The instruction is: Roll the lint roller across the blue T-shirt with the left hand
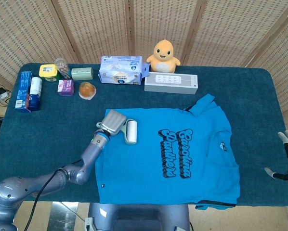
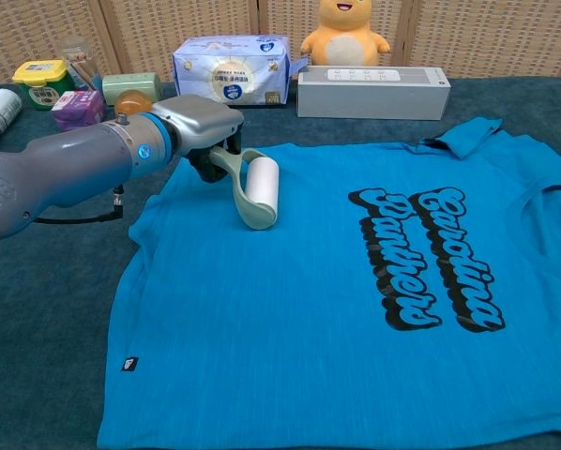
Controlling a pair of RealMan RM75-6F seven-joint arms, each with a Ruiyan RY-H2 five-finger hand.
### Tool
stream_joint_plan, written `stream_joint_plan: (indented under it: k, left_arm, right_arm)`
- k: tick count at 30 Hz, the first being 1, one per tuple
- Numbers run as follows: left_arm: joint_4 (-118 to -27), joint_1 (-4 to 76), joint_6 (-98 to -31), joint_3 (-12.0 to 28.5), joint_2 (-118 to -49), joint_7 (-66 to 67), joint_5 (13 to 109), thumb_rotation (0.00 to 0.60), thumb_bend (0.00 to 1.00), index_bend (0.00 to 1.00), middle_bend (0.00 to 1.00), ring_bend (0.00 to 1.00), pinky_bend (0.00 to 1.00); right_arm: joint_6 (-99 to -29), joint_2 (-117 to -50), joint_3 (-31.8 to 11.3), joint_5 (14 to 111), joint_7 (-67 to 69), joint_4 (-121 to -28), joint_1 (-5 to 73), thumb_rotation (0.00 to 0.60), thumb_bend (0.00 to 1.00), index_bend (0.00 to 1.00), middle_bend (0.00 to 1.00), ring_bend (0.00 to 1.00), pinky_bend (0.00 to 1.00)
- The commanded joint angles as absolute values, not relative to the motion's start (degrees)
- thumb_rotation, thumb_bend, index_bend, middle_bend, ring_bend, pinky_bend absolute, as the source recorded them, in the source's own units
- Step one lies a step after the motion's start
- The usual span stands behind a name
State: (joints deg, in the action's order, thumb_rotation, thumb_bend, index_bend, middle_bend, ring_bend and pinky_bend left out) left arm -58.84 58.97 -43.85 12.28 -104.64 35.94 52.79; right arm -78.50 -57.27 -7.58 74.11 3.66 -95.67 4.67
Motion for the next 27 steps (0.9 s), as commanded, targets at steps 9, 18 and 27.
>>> stream_joint_plan:
  k: [9,18,27]
  left_arm:
    - [-56.68,61.16,-42.88,13.15,-107.03,36.65,51.53,0.600,0.66,0.90,0.96,0.84,0.99]
    - [-54.83,62.94,-42.56,13.75,-109.39,37.07,50.93,0.600,0.66,0.90,0.96,0.84,0.99]
    - [-53.75,64.62,-43.05,15.14,-111.11,36.36,51.12,0.600,0.66,0.90,0.96,0.84,0.99]
  right_arm:
    - [-78.46,-57.23,-7.73,73.79,3.85,-95.46,4.66,0.600,0.00,0.00,0.00,0.00,0.00]
    - [-78.48,-57.18,-7.75,73.78,3.96,-95.42,4.66,0.600,0.00,0.00,0.00,0.00,0.00]
    - [-78.36,-57.08,-7.78,73.71,4.17,-95.35,4.67,0.600,0.00,0.00,0.00,0.00,0.00]
